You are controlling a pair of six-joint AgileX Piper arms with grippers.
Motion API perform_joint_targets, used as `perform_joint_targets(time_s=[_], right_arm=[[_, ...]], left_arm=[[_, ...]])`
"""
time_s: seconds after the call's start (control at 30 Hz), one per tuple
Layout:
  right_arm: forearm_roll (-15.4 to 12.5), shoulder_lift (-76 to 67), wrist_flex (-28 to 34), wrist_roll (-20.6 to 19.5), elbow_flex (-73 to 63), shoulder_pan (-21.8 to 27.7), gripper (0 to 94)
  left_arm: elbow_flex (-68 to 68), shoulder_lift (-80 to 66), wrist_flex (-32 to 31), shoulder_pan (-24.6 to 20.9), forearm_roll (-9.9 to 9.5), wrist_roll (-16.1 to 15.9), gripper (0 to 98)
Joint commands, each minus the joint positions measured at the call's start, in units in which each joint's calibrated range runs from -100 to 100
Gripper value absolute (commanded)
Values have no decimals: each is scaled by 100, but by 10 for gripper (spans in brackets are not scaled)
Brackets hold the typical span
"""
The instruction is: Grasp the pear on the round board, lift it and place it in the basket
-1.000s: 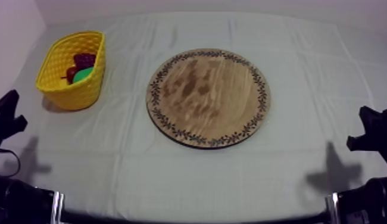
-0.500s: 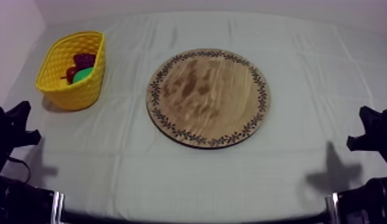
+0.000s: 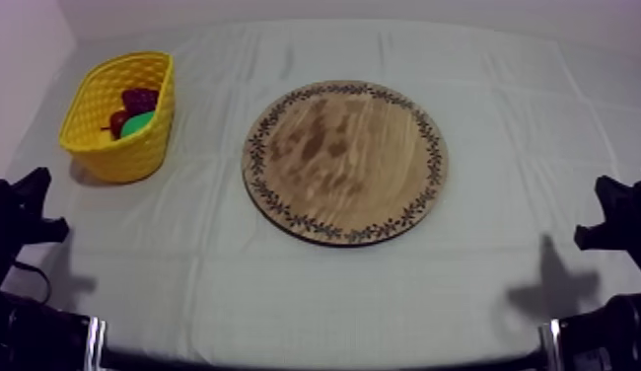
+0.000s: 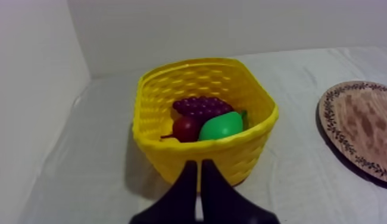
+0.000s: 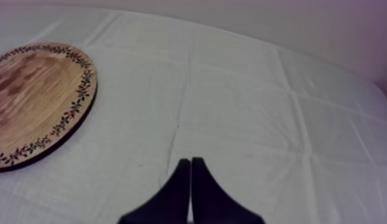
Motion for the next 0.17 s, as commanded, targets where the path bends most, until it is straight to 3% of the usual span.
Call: perform_joint_targets(time_s=[0.0, 0.13], right_arm=[[0, 1, 0, 1, 5, 1, 5], [0, 1, 0, 1, 5, 1, 5]], left_arm=[[0, -3, 5, 2, -5, 9, 1], [-16, -3, 85, 2, 9, 52, 1]])
